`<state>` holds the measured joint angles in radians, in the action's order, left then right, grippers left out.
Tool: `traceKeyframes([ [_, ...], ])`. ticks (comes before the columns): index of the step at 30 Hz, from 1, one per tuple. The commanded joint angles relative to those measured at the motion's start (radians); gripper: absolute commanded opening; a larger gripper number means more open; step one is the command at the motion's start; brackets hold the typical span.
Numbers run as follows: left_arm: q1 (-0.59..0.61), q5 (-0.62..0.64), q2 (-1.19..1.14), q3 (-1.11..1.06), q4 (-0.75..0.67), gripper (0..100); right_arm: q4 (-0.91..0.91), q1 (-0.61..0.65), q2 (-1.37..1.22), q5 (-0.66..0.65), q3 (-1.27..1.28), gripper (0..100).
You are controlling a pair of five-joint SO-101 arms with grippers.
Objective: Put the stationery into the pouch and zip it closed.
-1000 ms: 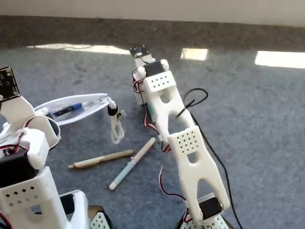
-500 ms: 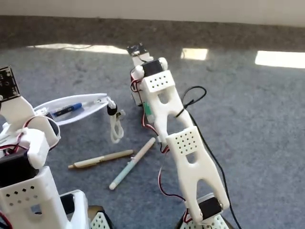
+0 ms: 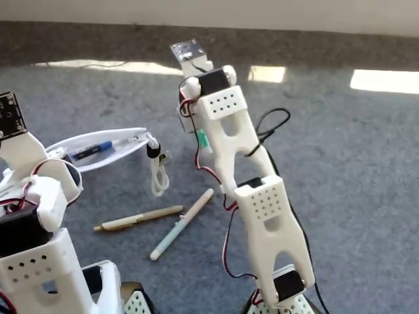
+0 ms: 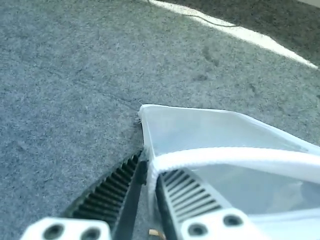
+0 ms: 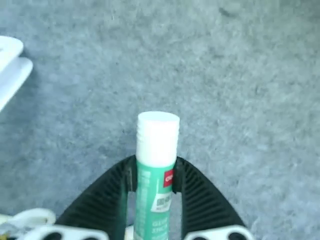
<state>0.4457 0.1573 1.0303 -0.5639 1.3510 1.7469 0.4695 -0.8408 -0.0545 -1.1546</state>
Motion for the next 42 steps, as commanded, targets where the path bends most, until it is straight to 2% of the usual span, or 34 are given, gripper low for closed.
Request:
traceKeyframes([
  [1, 0.010, -0.002, 0.033, 0.016, -0.011, 1, 0.016, 0.044, 0.242, -0.009, 0.177, 0.5],
  [7, 0.012, -0.002, 0.033, 0.016, -0.009, 1, 0.013, 0.081, 0.475, -0.003, 0.410, 0.5],
  [20, 0.012, -0.002, 0.033, 0.002, -0.011, 1, 0.015, 0.084, 0.743, -0.002, 0.469, 0.5],
  [27, 0.012, -0.002, 0.033, -0.004, -0.011, 1, -0.031, 0.133, 0.977, -0.002, 0.670, 0.5],
  [34, 0.012, -0.002, 0.033, -0.004, -0.011, 1, -0.263, 0.182, 1.294, -0.002, 1.035, 0.5],
  [42, 0.008, -0.002, 0.033, -0.004, -0.011, 1, -0.670, 0.182, 1.644, -0.006, 1.443, 0.5],
])
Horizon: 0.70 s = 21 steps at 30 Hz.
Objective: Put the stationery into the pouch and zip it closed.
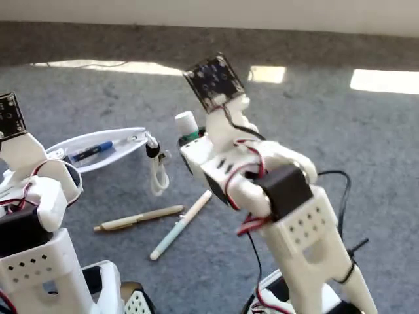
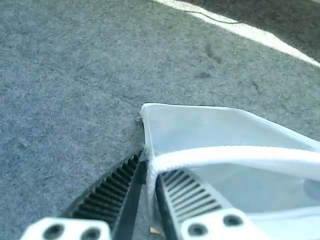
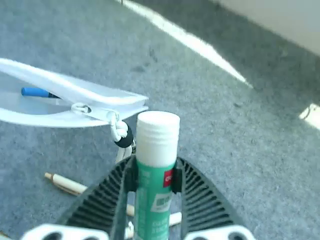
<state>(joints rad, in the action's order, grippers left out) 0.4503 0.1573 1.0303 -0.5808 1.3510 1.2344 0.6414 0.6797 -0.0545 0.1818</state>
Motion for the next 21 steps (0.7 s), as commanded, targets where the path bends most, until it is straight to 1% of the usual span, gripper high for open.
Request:
traceKeyframes([
  [1, 0.002, -0.002, 0.033, 0.013, -0.011, 1, -0.213, 0.010, 0.160, -0.008, 0.156, 0.5],
  [7, 0.002, -0.005, 0.033, 0.013, -0.011, 1, -0.487, 0.012, 0.343, -0.005, 0.410, 0.5],
  [10, 0.002, -0.005, 0.033, 0.013, -0.011, 1, -0.587, 0.062, 0.421, -0.008, 0.513, 0.5],
  [13, 0.002, -0.005, 0.033, 0.013, -0.011, 1, -0.664, 0.140, 0.498, -0.008, 0.611, 0.5],
  [18, 0.002, -0.005, 0.033, 0.013, -0.011, 1, -0.809, 0.205, 0.604, -0.008, 0.740, 0.5],
  [21, 0.001, -0.005, 0.033, 0.013, -0.011, 1, -0.928, 0.251, 0.647, -0.009, 0.817, 0.5],
])
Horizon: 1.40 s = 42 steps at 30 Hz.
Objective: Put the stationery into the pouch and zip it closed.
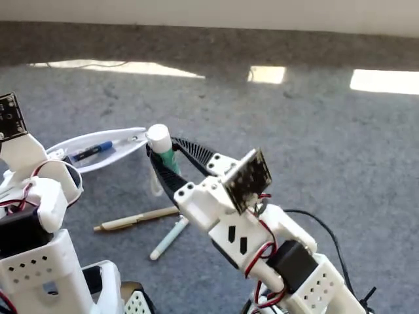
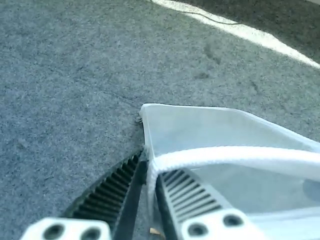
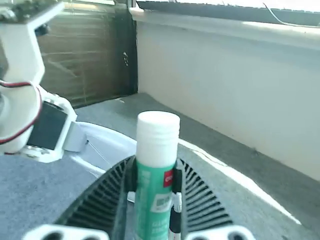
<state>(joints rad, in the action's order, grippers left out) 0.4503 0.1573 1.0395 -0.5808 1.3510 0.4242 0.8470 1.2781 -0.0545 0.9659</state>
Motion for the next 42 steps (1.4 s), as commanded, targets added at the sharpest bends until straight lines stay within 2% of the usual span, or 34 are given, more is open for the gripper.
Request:
traceKeyframes([
  [1, 0.001, -0.005, 0.024, 0.013, -0.011, 1, -0.168, 0.059, 0.054, -0.009, 0.059, 0.5],
  [9, 0.001, -0.006, 0.024, 0.013, -0.011, 1, -0.661, 0.088, -0.018, -0.009, 0.272, 0.5],
  [19, 0.001, -0.006, 0.024, 0.013, -0.011, 1, -1.079, 0.096, -0.378, -0.009, 0.220, 0.5],
  [29, 0.001, -0.006, 0.024, 0.010, -0.006, 1, -1.159, 0.099, -0.730, -0.009, 0.085, 0.6],
  [34, 0.001, -0.006, 0.024, 0.010, -0.006, 1, -1.233, 0.117, -0.803, -0.009, 0.090, 0.6],
  [42, 0.001, -0.006, 0.024, 0.010, -0.006, 1, -1.234, 0.130, -0.831, -0.011, 0.174, 0.6],
])
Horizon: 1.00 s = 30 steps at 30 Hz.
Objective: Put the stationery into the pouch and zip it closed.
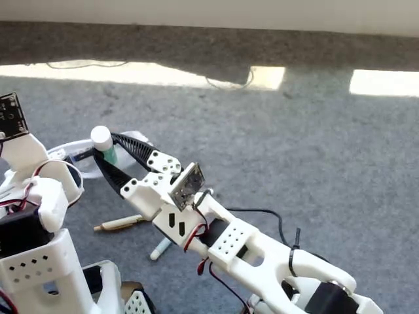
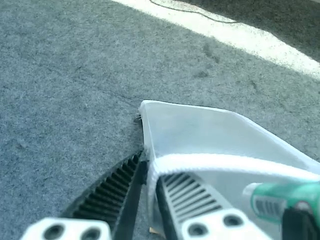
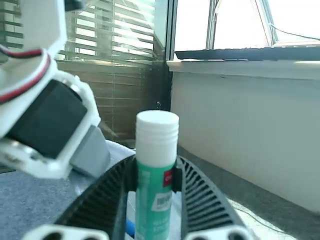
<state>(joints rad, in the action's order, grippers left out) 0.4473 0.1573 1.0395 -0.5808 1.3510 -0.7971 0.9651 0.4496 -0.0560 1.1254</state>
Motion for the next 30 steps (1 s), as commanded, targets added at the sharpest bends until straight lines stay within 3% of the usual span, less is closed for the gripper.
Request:
traceKeyframes([
  [1, 0.004, -0.006, 0.024, 0.010, -0.006, 1, -0.013, 0.013, -0.001, -0.009, 0.022, 0.6],
  [14, 0.008, -0.006, 0.027, -0.015, -0.011, 1, -0.012, 0.008, 0.002, -0.009, 0.041, 1.2],
  [20, 0.008, -0.008, 0.027, -0.015, -0.011, 1, -0.013, 0.025, 0.067, -0.066, 0.125, 20.4],
  [30, 0.010, -0.008, 0.027, -0.015, -0.011, 1, 0.028, -0.008, 0.291, -0.066, 0.191, 21.3],
])
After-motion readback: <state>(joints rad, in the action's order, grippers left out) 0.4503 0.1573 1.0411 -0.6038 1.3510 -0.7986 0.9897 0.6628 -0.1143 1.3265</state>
